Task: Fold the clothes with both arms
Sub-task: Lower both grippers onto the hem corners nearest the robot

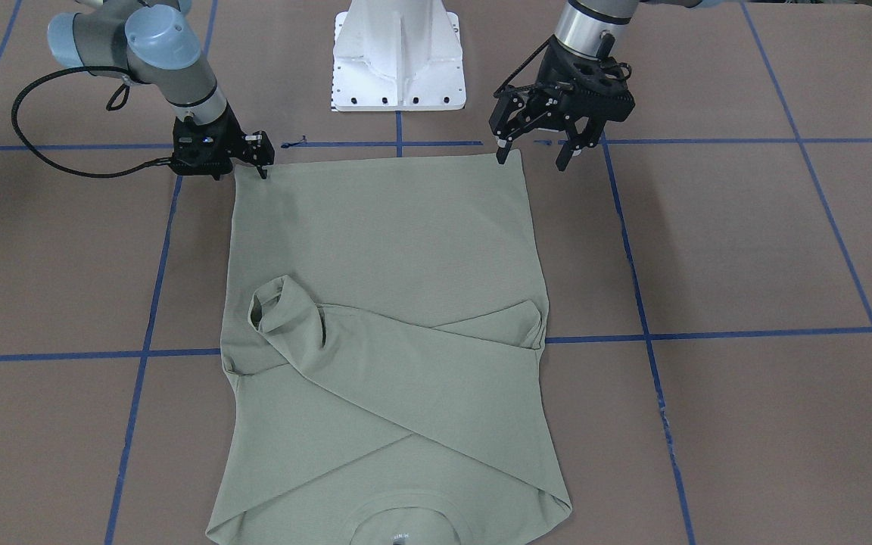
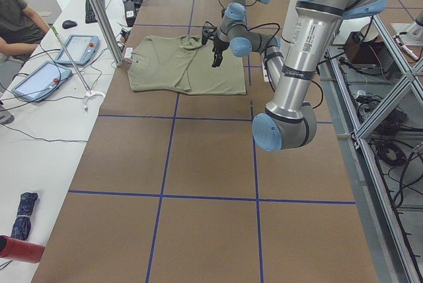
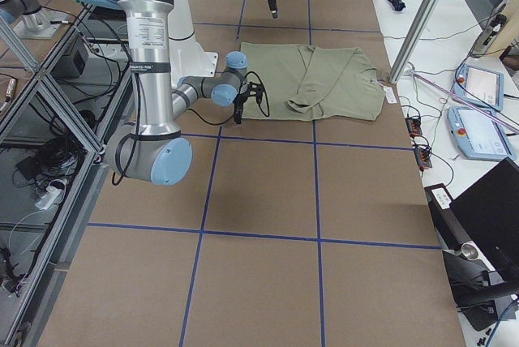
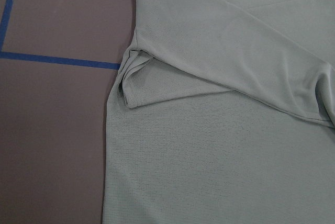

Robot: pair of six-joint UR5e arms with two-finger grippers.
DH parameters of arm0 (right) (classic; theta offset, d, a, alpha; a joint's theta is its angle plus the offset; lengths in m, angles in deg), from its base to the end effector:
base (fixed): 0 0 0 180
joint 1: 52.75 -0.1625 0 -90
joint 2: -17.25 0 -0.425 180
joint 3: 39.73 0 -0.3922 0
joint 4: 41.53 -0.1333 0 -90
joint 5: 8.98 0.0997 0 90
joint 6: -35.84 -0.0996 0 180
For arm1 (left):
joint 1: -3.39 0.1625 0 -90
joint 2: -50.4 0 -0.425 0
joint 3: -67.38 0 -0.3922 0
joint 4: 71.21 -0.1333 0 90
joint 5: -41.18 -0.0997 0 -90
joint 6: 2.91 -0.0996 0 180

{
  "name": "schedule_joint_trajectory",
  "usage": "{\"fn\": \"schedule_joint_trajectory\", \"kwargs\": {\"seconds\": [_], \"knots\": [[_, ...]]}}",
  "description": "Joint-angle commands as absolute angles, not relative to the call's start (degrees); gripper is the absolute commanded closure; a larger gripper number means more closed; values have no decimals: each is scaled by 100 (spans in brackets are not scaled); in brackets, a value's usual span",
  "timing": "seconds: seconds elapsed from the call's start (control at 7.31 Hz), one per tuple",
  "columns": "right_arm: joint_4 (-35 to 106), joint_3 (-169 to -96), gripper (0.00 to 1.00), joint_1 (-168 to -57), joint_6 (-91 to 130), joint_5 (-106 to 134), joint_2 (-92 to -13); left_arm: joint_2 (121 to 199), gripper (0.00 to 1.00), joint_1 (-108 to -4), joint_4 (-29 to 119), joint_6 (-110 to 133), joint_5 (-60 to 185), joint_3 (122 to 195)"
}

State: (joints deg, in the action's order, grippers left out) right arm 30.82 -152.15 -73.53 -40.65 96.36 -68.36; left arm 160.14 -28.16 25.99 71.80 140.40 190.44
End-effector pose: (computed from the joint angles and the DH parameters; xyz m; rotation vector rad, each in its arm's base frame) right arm -0.4492 -0.2848 0.4081 -0.0155 -0.8115 0.0160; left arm 0.3780 -0.3698 0.2129 0.2817 1.0179 -0.1727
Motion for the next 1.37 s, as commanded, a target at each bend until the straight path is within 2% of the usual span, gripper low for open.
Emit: {"fn": "schedule_joint_trajectory", "kwargs": {"seconds": [0.0,0.14,0.41,0.55,1.23], "knots": [[3081,-15197,49,-7297,-4063,9649,-6835,16017,0,-2816,2600,7171,14040,19051],[3072,-15197,62,-7279,-4063,9657,-6827,16017,0,-2816,2600,7171,14032,19043],[3055,-15197,96,-7279,-4063,9666,-6844,16017,0,-2825,2600,7171,14032,19042],[3046,-15232,100,-7279,-4045,9692,-6853,16017,0,-2825,2600,7171,14032,19034],[3046,-15390,100,-7305,-4045,9710,-6853,16017,0,-2825,2608,7171,14005,19007]]}}
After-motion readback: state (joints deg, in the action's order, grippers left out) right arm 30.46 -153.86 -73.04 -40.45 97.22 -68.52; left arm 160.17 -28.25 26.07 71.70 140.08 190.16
